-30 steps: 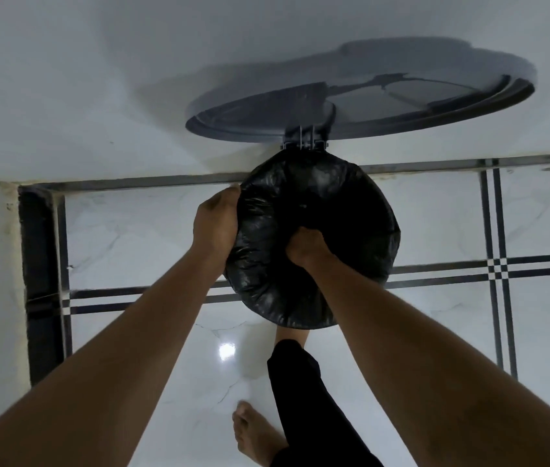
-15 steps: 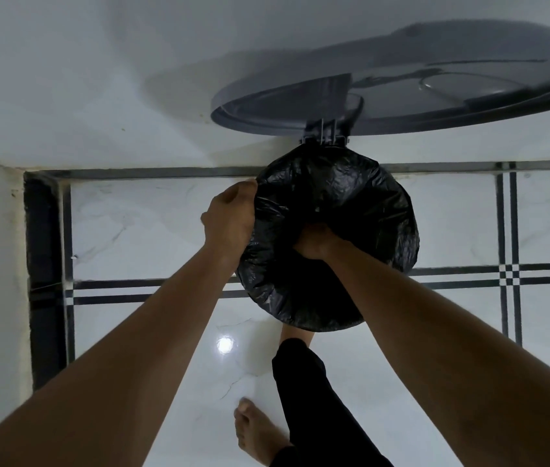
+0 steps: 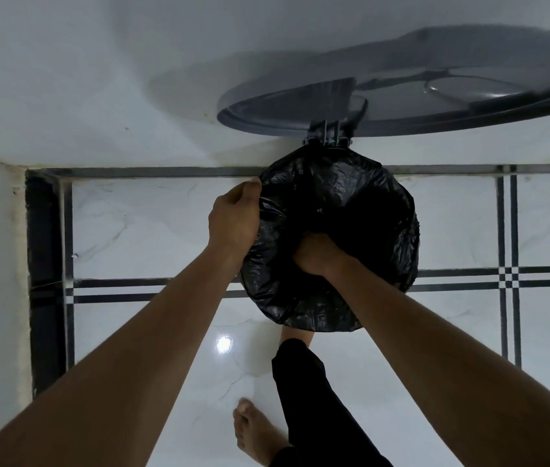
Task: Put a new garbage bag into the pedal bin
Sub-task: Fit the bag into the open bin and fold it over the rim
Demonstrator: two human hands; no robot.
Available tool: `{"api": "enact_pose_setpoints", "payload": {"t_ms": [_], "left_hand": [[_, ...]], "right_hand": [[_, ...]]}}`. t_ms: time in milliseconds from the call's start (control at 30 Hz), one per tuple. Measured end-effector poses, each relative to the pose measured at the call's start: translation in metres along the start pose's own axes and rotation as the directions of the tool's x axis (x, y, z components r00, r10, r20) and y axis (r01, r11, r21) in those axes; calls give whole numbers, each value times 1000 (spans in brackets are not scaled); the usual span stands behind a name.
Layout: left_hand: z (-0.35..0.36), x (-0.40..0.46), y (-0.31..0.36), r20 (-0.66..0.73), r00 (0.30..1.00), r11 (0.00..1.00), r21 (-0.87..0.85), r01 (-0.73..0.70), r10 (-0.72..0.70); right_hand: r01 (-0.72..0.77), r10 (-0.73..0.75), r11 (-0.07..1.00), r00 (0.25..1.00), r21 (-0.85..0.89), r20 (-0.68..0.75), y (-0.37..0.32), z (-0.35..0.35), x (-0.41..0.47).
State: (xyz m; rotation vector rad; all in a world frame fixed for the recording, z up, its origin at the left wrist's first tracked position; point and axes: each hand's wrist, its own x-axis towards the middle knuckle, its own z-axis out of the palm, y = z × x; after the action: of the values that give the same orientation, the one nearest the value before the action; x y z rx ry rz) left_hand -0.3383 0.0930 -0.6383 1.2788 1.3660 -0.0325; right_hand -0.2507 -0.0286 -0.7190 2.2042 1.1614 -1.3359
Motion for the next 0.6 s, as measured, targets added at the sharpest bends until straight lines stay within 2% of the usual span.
{"api": "enact_pose_setpoints", "payload": {"t_ms": [100,167,367,467,600], "left_hand": [[-2,-1,2,17,1000,1000,-6,-13,13],[-4,1,1,-11,1000,1000,-9,-6,6],[-4,7,-5,12,1000,1000,-1,23,-23],[-4,10,-6,20,1000,1000,7,12,-12],[-6,6,-5,-4,1000,1000,7,-14,14]], "right_hand": [[-17,14,999,998,-49,-57,-1,-13,-12],[-52,52,999,997,14,-63,-3,-17,-7],[-65,68,997,990,-30,127,4,12,34],[-118,105,985,989,128,104,4,16,46],[-149,173,911,985,385,-27,-7,-8,13]]}}
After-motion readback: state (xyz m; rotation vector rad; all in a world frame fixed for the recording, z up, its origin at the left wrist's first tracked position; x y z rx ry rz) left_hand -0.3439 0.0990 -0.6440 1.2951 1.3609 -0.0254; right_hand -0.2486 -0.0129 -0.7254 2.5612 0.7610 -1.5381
